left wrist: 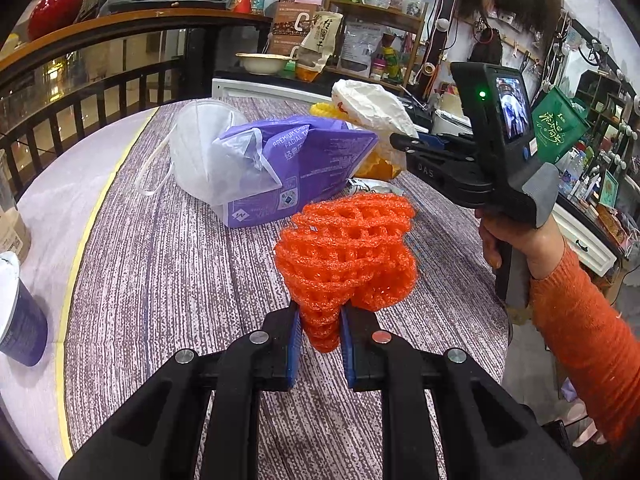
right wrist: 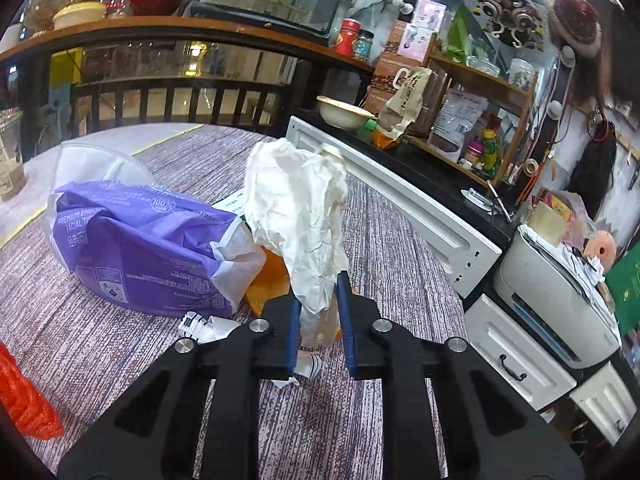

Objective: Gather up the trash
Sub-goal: 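Grasp the orange mesh net with the left tool while the right grasps the white tissue, then carry the orange net and white tissue to the brown bin with both tools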

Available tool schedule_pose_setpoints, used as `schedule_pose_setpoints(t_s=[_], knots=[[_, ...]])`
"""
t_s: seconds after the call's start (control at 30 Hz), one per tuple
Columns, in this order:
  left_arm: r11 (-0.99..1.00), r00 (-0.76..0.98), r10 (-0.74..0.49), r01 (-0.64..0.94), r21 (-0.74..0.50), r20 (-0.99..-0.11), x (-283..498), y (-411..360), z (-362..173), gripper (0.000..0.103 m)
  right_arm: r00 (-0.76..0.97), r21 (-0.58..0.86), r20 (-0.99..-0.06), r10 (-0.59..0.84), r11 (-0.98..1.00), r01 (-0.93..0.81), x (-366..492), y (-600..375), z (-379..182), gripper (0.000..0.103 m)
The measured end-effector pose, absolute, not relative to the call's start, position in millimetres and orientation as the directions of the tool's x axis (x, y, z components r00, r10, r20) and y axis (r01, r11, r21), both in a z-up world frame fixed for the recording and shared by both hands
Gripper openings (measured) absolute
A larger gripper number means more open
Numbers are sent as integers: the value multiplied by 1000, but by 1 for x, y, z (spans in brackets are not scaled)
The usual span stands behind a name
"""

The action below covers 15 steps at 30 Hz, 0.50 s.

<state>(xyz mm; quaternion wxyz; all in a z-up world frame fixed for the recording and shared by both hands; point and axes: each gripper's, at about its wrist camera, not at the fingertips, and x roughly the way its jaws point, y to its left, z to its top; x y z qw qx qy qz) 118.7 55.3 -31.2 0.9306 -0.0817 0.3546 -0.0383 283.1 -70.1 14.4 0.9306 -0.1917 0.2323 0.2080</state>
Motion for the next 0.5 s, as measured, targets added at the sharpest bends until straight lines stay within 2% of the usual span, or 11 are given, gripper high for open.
schedule_pose_setpoints(t_s=[0.5], knots=[[983, 748, -135, 20, -180, -649, 117, 55, -32, 17, 863, -149, -397, 312, 906, -396, 259, -126, 50, 13]])
